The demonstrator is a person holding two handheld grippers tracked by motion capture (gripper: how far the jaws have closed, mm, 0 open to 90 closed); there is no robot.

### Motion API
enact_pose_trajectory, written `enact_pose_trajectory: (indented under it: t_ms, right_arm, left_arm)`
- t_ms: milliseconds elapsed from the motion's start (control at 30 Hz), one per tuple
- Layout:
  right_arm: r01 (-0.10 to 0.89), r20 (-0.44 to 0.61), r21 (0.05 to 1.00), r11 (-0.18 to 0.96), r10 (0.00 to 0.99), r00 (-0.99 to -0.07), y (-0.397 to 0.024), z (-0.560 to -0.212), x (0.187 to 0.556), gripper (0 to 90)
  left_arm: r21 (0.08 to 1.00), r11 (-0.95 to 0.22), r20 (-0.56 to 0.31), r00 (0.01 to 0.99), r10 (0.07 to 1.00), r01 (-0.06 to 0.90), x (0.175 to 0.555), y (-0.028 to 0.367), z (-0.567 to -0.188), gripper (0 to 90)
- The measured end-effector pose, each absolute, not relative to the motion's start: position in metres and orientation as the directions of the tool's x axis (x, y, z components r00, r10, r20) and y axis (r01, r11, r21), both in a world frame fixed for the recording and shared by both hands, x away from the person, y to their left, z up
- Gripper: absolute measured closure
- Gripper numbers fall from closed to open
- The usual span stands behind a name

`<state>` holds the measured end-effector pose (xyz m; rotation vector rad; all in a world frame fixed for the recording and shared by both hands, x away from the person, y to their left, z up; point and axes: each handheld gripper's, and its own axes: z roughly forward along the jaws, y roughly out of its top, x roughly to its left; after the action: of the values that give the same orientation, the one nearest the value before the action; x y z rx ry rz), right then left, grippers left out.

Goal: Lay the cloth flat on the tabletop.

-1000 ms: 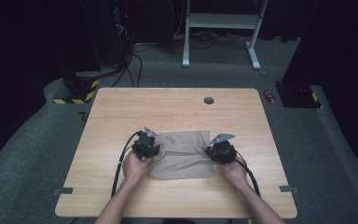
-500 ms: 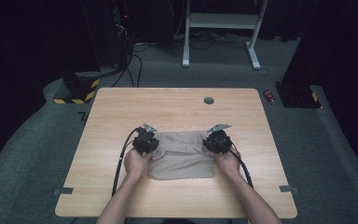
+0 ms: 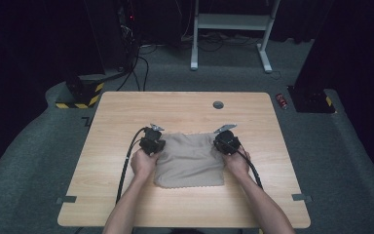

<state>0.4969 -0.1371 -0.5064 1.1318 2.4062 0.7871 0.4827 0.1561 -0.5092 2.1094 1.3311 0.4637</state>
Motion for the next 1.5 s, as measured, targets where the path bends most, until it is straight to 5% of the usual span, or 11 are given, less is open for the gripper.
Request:
enact_pose_trajectory:
  t_ms: [233,533,1000,1500]
  right_arm:
    - [0.599,-0.089,0.617,0.510,0.802,-0.591,-0.133,-0.507,0.507,88.8]
    - [0.561,-0.065,0.663,0.496,0.785,-0.616,-0.138,-0.499,0.493,81.2]
    - [0.601,-0.065,0.638,0.481,0.811,-0.581,-0.156,-0.508,0.495,76.8]
    - [0.508,-0.029,0.682,0.526,0.713,-0.700,-0.143,-0.509,0.438,67.5]
  left_arm:
    - [0.639,-0.341,0.050,0.405,0.913,0.689,0.498,0.149,-0.508,88.4]
    - [0.679,-0.331,0.025,0.429,0.903,0.656,0.480,0.151,-0.504,66.8]
    - [0.661,-0.354,0.053,0.429,0.902,0.662,0.470,0.161,-0.510,57.2]
    - [0.681,-0.374,-0.058,0.555,0.830,0.630,0.383,0.175,-0.512,47.7]
